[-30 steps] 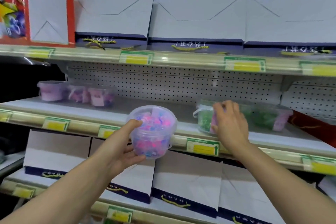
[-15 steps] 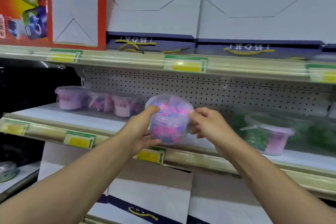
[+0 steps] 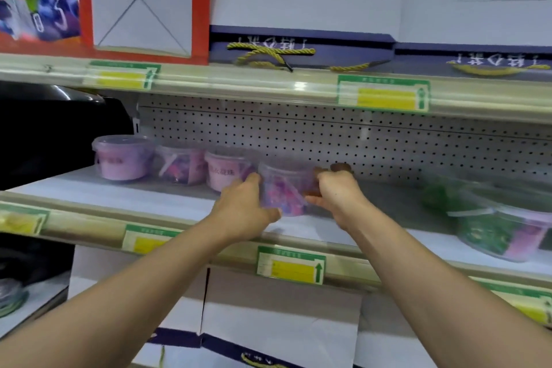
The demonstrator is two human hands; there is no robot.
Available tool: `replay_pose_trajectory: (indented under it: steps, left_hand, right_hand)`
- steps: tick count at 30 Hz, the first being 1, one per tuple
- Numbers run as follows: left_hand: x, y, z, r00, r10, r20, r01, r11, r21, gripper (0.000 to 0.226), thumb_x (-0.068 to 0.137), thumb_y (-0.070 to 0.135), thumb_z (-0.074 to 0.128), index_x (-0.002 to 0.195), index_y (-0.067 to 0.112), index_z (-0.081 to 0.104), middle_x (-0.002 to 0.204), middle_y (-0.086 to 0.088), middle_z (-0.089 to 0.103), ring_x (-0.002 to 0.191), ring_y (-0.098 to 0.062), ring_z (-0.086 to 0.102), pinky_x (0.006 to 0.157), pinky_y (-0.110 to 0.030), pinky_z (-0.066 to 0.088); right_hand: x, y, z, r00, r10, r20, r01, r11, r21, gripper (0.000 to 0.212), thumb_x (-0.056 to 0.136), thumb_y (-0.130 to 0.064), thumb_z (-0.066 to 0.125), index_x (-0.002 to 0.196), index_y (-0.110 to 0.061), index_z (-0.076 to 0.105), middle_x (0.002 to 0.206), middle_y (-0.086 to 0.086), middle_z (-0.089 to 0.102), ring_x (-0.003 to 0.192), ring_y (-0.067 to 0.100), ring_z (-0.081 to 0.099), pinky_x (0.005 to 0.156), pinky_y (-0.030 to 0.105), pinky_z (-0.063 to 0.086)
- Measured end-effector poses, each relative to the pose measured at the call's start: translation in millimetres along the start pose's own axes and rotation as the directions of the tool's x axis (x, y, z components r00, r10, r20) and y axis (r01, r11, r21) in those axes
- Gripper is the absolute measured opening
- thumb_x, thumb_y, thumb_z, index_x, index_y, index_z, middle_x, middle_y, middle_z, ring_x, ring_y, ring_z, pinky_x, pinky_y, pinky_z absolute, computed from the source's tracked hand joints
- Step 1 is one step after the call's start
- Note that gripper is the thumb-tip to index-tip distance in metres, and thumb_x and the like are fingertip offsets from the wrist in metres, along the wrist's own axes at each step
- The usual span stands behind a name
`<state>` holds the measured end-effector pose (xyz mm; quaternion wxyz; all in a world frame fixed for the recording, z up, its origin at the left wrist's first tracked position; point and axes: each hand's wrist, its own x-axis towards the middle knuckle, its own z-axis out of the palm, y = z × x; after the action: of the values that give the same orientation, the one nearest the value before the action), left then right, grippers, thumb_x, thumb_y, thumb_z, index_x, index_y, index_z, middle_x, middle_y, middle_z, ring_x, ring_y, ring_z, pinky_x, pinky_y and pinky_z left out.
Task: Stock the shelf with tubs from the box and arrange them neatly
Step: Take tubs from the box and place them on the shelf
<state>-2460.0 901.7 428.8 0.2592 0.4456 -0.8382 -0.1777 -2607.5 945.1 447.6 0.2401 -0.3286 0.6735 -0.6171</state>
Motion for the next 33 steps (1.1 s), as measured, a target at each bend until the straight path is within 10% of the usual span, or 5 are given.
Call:
replay_pose_trajectory:
  steps: [4, 8, 14, 24, 33]
  left_hand:
    - [-7, -10, -3, 0.996, 0.077, -0.034, -0.073, 0.993, 0.096, 0.066, 0.081, 0.040, 0.065, 0.137, 0.019, 0.035, 0.138, -0.008, 0.043, 0.126, -0.027, 0.041, 0.102, -0.041, 0.039]
    - [-14, -13, -8, 0.994, 0.107, -0.039, -0.101, 0.987, 0.126, 0.066, 0.082, 0.041, 0.063, 0.138, 0.022, 0.034, 0.139, -0.007, 0.041, 0.128, -0.026, 0.038, 0.103, -0.040, 0.038]
    - [-27, -12, -13, 0.990, 0.138, -0.014, -0.133, 0.975, 0.179, 0.066, 0.083, 0.041, 0.062, 0.139, 0.023, 0.033, 0.138, -0.006, 0.042, 0.128, -0.026, 0.036, 0.103, -0.042, 0.037]
    - [-96, 40, 22, 0.976, 0.214, -0.026, -0.204, 0.958, 0.201, 0.063, 0.083, 0.035, 0.065, 0.138, 0.020, 0.037, 0.134, -0.009, 0.046, 0.125, -0.029, 0.040, 0.101, -0.043, 0.038]
    - [-216, 81, 160, 0.968, 0.140, 0.211, -0.177, 0.969, 0.172, 0.055, 0.085, 0.035, 0.061, 0.134, 0.023, 0.039, 0.129, -0.004, 0.052, 0.118, -0.026, 0.047, 0.094, -0.040, 0.043]
  right_hand:
    - [-33, 10, 12, 0.902, -0.411, 0.132, 0.379, 0.606, -0.700, 0.061, 0.086, -0.010, 0.052, 0.140, -0.024, 0.029, 0.137, 0.014, 0.032, 0.115, 0.035, 0.048, 0.090, 0.041, 0.047]
    - [-36, 22, 23, 0.797, -0.460, 0.391, 0.490, 0.114, -0.865, 0.060, 0.086, -0.021, 0.054, 0.143, -0.025, 0.033, 0.157, 0.008, 0.002, 0.142, 0.033, 0.008, 0.112, 0.045, 0.018]
    - [-10, 16, 8, 0.869, -0.249, 0.427, 0.477, 0.195, -0.857, 0.060, 0.096, -0.030, 0.041, 0.150, -0.029, 0.014, 0.157, 0.001, -0.020, 0.144, 0.026, -0.015, 0.116, 0.046, 0.008]
    - [-116, 68, -96, 0.710, -0.554, 0.435, 0.603, 0.157, -0.783, 0.057, 0.085, -0.022, 0.062, 0.136, -0.008, 0.042, 0.145, 0.013, 0.034, 0.135, 0.030, 0.026, 0.110, 0.038, 0.023]
    - [-195, 214, -206, 0.798, -0.349, 0.491, 0.588, 0.271, -0.762, 0.050, 0.080, -0.013, 0.067, 0.126, -0.002, 0.052, 0.133, 0.020, 0.047, 0.121, 0.038, 0.046, 0.097, 0.043, 0.041]
